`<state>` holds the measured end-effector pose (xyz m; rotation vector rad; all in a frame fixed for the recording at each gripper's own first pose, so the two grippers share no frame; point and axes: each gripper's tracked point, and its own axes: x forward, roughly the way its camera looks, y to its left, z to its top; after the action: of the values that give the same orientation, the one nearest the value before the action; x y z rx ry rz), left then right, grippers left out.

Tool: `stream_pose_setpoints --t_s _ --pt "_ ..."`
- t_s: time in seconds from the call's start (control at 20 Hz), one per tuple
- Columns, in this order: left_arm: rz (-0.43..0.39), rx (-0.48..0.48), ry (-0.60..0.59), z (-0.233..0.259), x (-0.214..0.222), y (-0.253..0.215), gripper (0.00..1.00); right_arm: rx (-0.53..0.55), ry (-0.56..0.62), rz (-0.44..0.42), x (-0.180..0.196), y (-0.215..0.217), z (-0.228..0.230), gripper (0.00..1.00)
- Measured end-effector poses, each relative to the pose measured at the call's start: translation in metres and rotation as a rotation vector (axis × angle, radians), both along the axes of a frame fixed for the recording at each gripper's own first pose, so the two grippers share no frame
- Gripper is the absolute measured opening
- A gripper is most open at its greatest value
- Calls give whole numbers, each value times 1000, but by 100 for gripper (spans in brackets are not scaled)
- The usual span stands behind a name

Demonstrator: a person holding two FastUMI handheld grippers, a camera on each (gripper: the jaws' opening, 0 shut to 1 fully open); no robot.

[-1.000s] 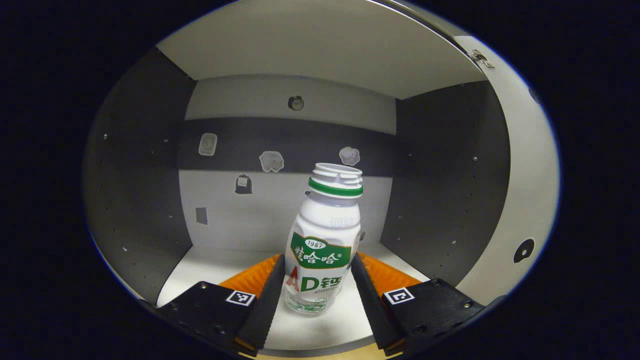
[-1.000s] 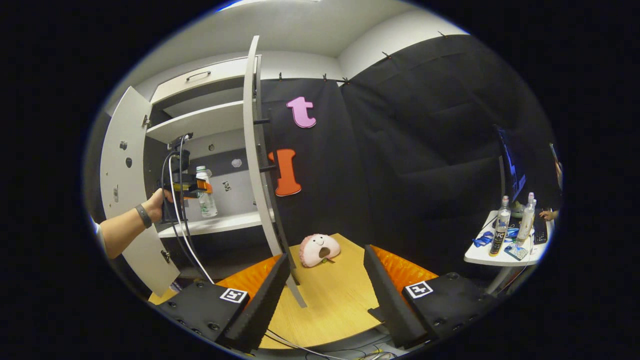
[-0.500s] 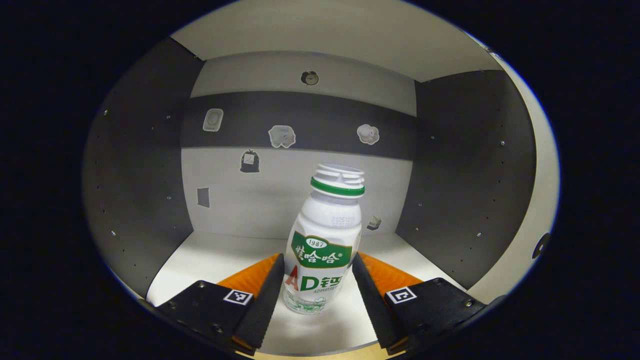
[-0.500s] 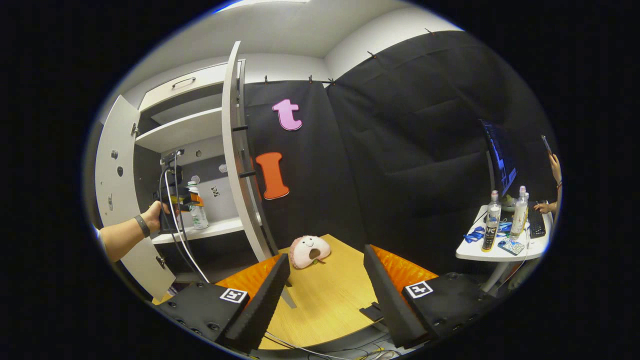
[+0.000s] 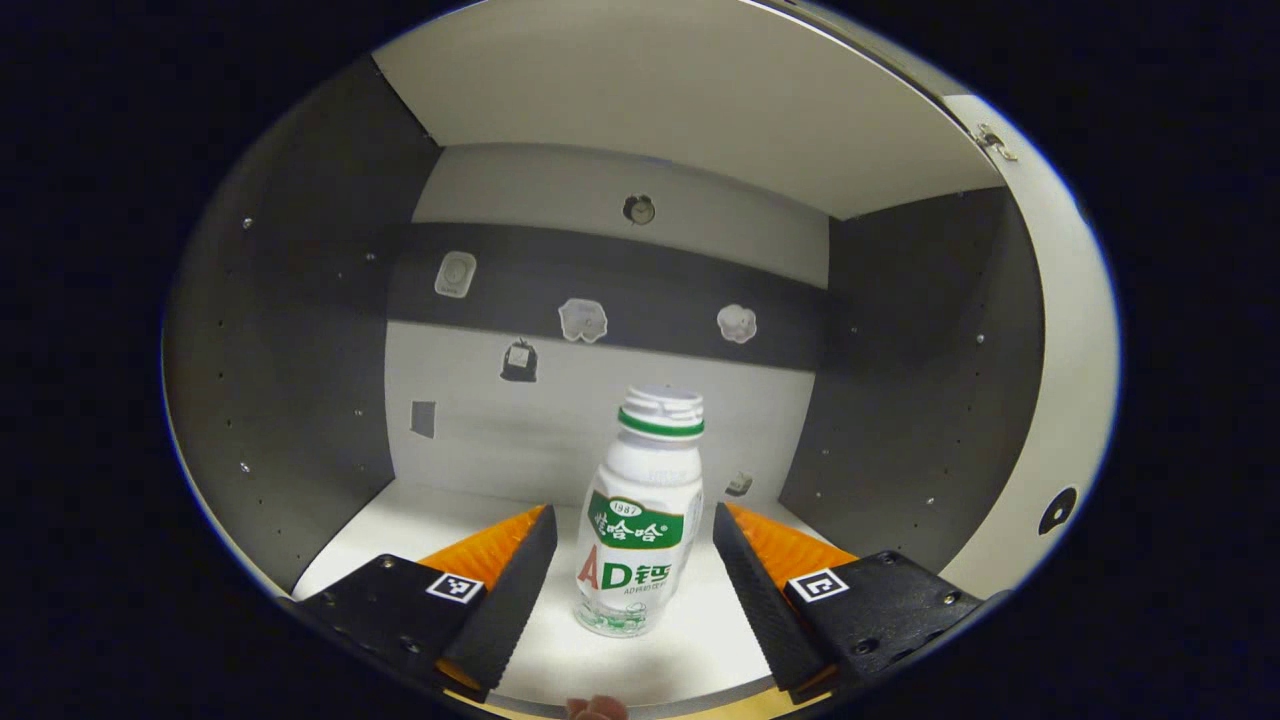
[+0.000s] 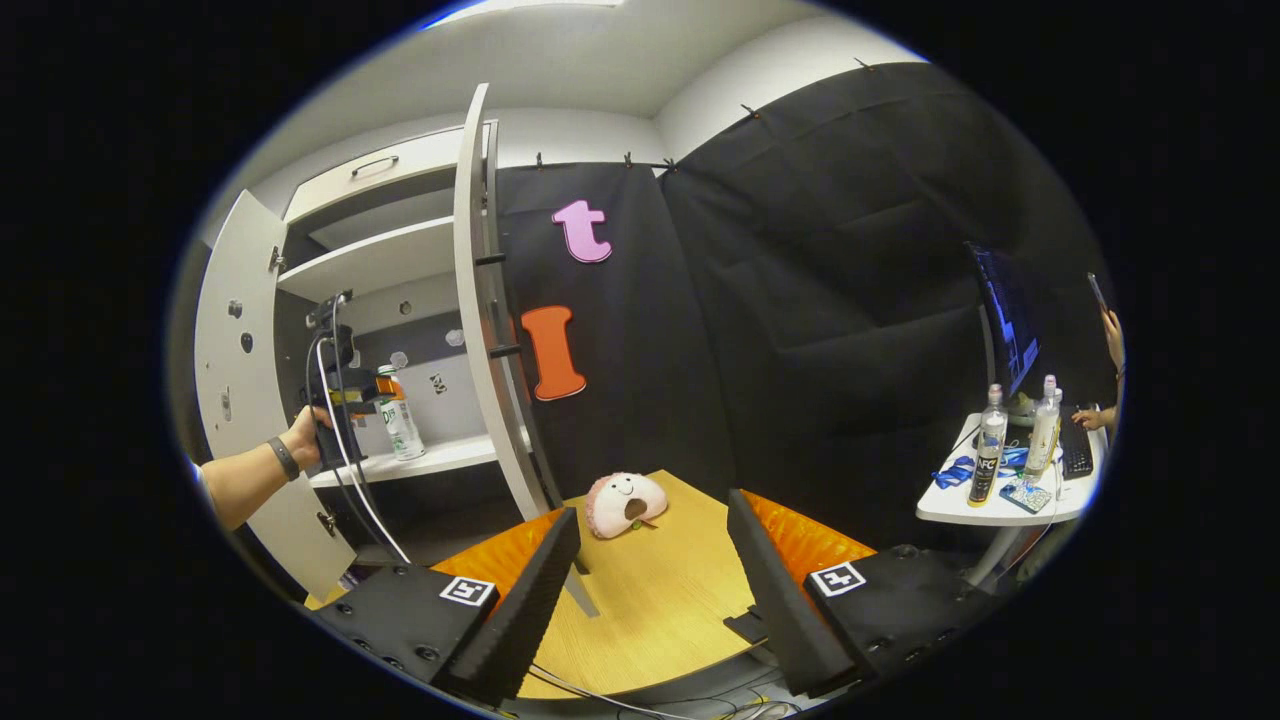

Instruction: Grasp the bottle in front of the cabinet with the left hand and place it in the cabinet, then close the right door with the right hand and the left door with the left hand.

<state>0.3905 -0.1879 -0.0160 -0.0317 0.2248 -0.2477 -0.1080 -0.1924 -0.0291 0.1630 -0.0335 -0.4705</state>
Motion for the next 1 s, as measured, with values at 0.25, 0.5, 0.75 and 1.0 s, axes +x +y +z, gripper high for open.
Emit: stream_pose_setpoints --t_s 0.25,0.5,0.75,1.0 --pt "-29 -20 -151 67 -49 6 95 -37 -8 36 8 11 12 98" --pt "-110 -82 -213 96 -128 9 95 -38 3 112 22 42 15 98" --pt "-120 -97 -230 94 -197 32 96 -71 6 182 35 78 20 98" --pt "-65 -62 -201 64 -256 70 96 -82 -18 270 56 115 28 100"
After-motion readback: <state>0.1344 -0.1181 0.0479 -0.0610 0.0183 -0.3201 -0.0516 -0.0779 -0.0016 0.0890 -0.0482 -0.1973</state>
